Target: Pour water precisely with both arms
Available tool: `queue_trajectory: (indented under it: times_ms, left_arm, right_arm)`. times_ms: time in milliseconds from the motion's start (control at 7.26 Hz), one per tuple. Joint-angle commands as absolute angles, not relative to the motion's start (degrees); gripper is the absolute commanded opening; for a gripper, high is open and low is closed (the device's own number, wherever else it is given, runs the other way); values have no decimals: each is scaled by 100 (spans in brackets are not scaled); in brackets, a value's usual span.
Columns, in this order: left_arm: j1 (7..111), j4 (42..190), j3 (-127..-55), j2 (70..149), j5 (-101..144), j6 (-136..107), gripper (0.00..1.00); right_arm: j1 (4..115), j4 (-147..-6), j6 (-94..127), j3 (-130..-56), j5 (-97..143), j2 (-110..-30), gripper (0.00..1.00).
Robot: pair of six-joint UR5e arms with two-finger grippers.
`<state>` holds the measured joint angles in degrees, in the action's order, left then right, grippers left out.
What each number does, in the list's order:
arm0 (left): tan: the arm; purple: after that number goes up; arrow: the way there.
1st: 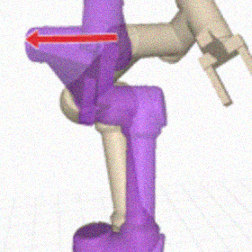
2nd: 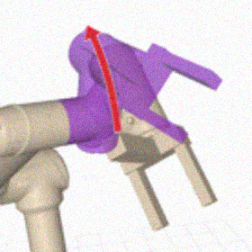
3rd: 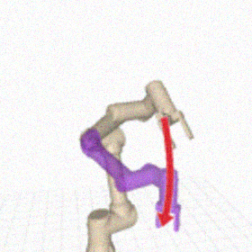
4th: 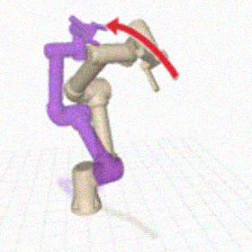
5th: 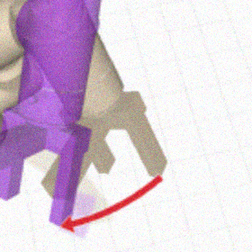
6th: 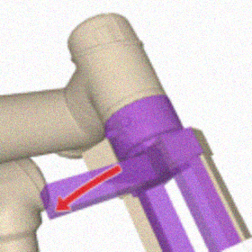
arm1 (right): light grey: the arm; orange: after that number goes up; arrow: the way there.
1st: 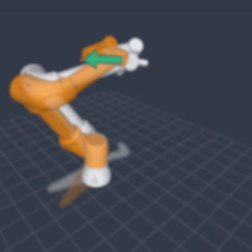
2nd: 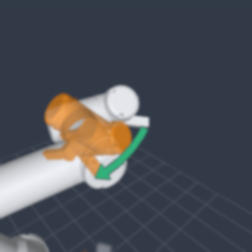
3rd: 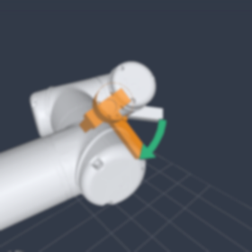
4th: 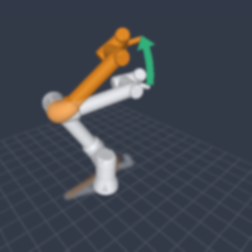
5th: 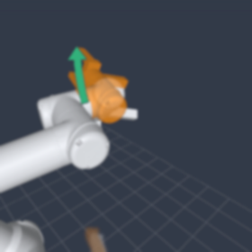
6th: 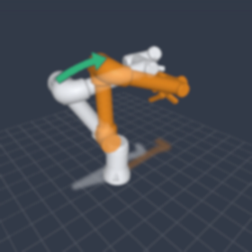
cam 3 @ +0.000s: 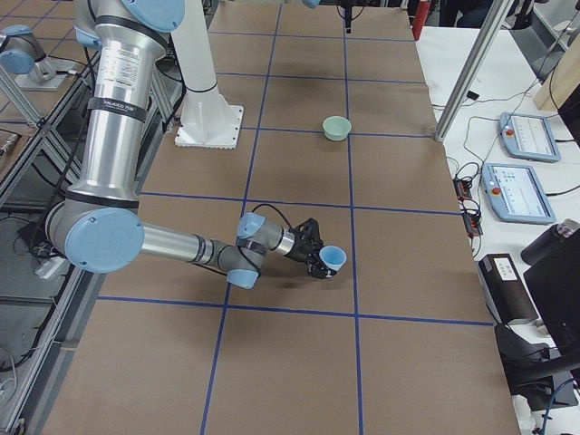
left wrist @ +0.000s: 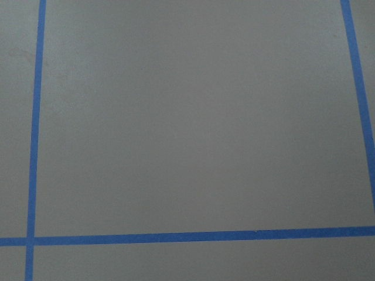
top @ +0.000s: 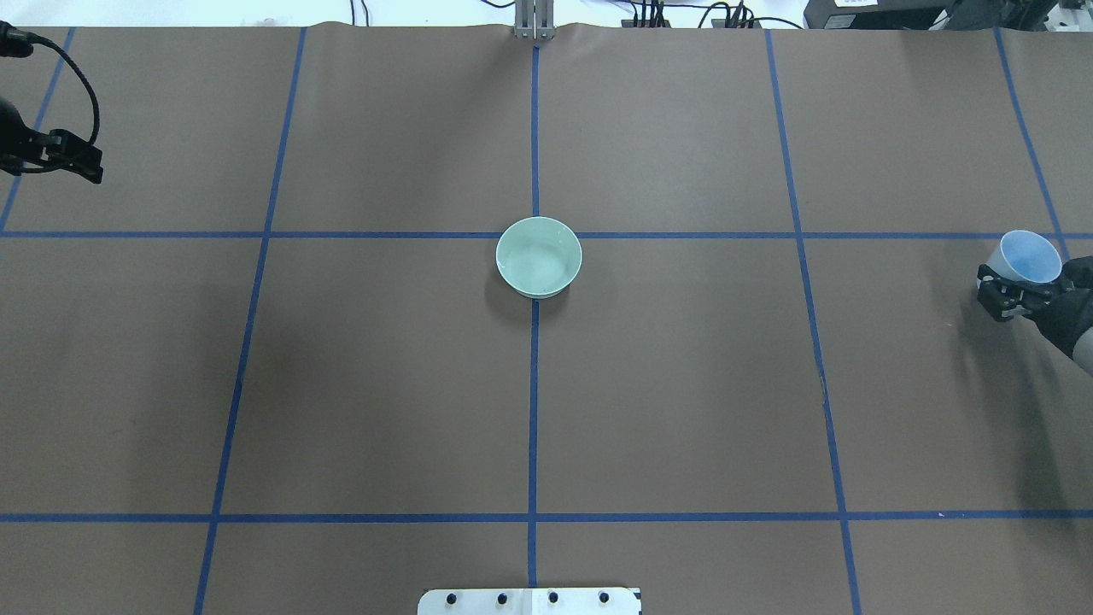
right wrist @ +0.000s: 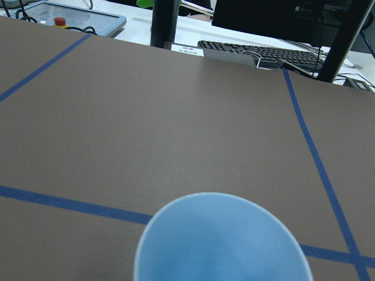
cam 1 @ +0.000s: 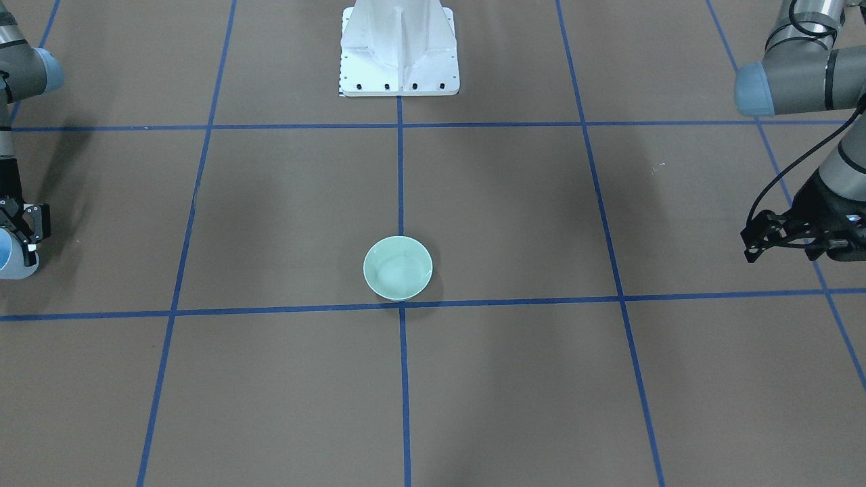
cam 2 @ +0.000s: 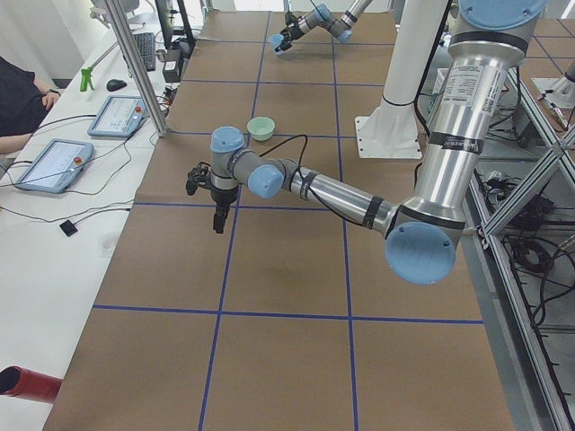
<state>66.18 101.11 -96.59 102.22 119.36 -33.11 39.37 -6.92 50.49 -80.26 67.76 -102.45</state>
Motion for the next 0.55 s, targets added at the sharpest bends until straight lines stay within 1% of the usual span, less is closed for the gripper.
queue_trajectory:
  times_ms: [0,413]
  left_arm:
    - [6618,10107,-9659,10222,11936,-3305,99]
    - [6618,10107,-9668,10222,11936,-3305,99]
  right_arm:
    - [3955,-668,4958,-8016,6794,-10248,100]
    - [3990,-650,4940,-8077,6855,-10265,100]
